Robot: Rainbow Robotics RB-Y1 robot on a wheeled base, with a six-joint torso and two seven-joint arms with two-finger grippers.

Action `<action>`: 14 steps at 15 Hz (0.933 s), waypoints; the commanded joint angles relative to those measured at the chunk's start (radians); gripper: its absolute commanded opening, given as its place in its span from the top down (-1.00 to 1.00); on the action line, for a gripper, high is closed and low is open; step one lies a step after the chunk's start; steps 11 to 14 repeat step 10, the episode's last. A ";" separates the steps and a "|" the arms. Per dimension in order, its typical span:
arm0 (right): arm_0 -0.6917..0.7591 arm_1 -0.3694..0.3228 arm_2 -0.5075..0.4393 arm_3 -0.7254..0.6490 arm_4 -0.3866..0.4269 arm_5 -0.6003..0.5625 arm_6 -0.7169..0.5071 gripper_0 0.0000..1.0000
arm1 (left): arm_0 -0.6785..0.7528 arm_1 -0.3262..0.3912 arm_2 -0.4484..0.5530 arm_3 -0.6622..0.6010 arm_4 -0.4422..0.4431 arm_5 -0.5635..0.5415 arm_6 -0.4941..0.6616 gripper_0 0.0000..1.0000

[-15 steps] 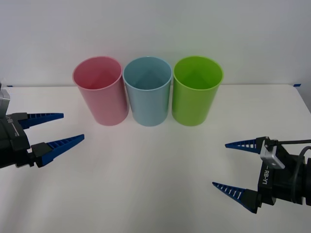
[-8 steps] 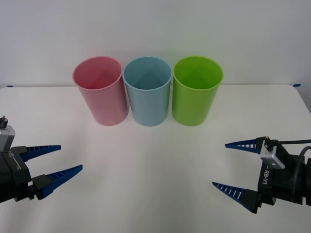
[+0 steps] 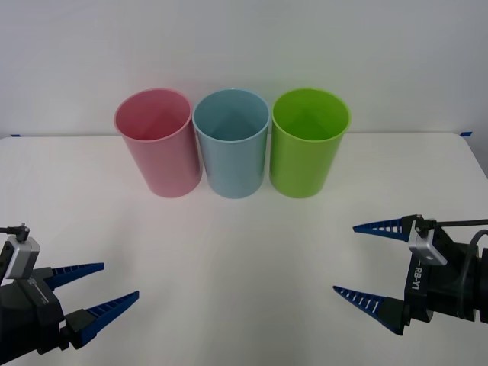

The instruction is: Put cans in the blue bin and PET bottles in the pink bin and trash in the green bin.

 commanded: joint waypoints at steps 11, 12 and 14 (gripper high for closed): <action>0.000 0.000 0.000 0.000 0.000 0.000 0.000 -1.00 | 0.049 -0.011 -0.018 0.002 -0.028 0.013 -0.004 -1.00; 0.000 0.000 0.000 0.000 0.000 0.000 0.000 -1.00 | 0.049 -0.011 -0.018 0.002 -0.028 0.013 -0.004 -1.00; 0.000 0.000 0.000 0.000 0.000 0.000 0.000 -1.00 | 0.049 -0.011 -0.018 0.002 -0.028 0.013 -0.004 -1.00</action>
